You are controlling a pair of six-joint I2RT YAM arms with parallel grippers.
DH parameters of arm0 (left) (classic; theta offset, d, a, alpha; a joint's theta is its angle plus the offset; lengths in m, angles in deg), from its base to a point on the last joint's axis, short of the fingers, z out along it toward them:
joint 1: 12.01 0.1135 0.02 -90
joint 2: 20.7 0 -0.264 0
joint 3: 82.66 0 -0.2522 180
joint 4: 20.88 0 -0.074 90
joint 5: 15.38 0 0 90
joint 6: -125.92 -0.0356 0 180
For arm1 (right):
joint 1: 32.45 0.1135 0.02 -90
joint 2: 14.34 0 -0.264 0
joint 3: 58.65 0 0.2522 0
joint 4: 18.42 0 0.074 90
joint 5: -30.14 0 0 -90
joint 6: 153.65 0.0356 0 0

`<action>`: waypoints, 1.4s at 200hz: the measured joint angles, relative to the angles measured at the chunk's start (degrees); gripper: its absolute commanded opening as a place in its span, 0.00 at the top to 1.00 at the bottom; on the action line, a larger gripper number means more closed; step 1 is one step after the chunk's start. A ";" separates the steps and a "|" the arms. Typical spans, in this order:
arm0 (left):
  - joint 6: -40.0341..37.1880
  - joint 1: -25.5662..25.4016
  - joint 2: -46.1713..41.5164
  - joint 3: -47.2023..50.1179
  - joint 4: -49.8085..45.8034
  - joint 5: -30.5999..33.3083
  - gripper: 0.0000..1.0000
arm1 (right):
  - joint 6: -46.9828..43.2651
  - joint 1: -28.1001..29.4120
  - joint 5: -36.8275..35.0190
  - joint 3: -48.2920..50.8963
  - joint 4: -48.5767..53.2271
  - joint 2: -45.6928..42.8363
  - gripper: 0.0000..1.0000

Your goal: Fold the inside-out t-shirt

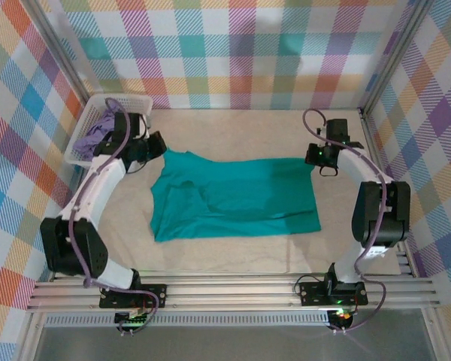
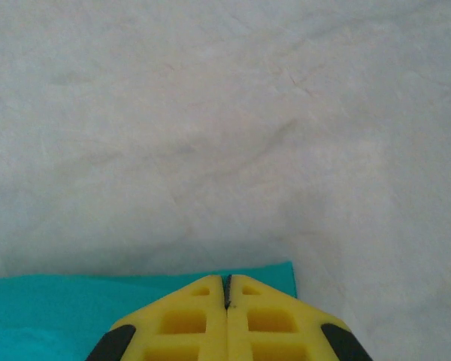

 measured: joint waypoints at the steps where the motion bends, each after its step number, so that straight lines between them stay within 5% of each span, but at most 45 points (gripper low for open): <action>1: 0.11 0.00 -0.46 0.48 0.04 -0.07 1.00 | 0.13 0.00 -0.15 0.26 0.00 -0.24 1.00; 48: 1.57 0.00 -12.31 13.86 -0.28 -1.03 1.00 | 2.93 -0.11 -0.63 7.85 0.44 -5.18 1.00; 112: 2.47 0.00 -15.21 22.12 -1.16 -1.01 1.00 | 6.03 -0.09 0.35 16.17 1.99 -11.61 1.00; 144: 3.87 -0.02 -17.44 28.15 -0.35 -1.49 1.00 | 7.56 -0.09 0.44 19.52 2.01 -11.61 0.75; 191: 7.91 -0.63 -17.84 37.13 2.40 -4.28 1.00 | 6.80 4.74 -0.74 19.93 0.72 -15.32 0.60; 236: 10.38 -0.79 -21.14 42.47 4.20 -4.83 0.62 | 4.70 20.35 5.81 19.15 -7.65 -18.49 0.58; 263: 10.49 -2.27 -26.45 42.56 4.20 -1.53 0.40 | 4.90 22.80 7.37 19.10 -9.64 -15.04 0.58; 280: 9.77 -6.03 -28.30 41.83 8.35 0.31 0.38 | 5.09 22.80 7.37 19.10 -9.84 -13.33 0.58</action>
